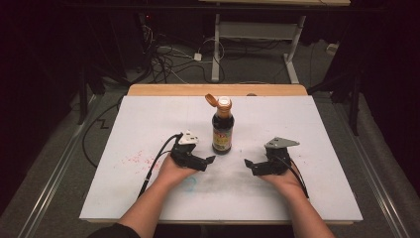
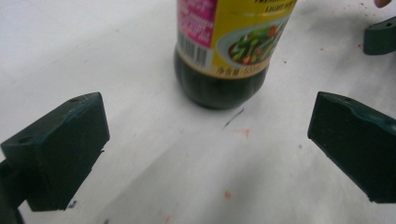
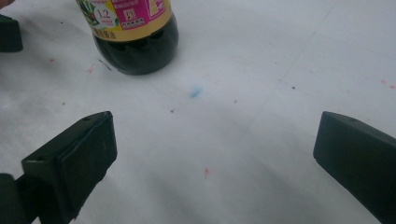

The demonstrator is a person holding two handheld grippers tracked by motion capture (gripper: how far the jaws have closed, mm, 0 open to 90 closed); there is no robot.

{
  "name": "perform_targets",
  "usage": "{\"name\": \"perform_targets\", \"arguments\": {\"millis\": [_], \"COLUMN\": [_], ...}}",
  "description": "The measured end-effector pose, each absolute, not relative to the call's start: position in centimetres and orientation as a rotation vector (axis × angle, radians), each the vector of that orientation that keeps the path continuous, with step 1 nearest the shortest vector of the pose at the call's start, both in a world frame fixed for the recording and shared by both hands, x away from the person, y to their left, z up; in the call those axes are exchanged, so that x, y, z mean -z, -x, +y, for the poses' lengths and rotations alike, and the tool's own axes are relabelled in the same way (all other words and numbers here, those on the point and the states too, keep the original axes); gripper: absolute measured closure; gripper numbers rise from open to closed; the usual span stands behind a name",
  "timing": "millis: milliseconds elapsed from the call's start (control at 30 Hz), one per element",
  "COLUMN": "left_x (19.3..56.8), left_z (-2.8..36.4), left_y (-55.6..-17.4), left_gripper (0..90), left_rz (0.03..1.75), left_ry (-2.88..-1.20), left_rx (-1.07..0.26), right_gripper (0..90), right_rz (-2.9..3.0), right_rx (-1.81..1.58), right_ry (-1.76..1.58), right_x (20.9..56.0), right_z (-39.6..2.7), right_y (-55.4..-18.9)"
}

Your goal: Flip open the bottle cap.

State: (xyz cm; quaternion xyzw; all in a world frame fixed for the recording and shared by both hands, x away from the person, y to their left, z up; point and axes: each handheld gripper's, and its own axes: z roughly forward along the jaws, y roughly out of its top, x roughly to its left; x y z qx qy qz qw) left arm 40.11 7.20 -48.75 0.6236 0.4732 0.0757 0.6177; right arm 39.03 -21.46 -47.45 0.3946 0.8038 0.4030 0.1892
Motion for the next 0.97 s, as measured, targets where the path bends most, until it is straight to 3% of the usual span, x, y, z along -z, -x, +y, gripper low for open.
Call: {"name": "perform_targets", "arguments": {"millis": [700, 967], "left_x": [49.4, 49.7], "left_z": [17.3, 17.7], "left_y": [-32.5, -32.2], "left_gripper": [0.0, 0.0], "left_rz": [1.169, 1.188], "left_ry": [-1.338, -1.339], "left_rx": [-0.304, -0.349], "right_gripper": [0.4, 0.4], "right_rz": [2.189, 2.148], "right_rx": [-1.131, -1.148], "right_ry": [-1.111, -1.113], "right_x": [47.9, 48.0], "right_z": [-25.0, -25.4], "right_y": [-33.8, -32.7]}}
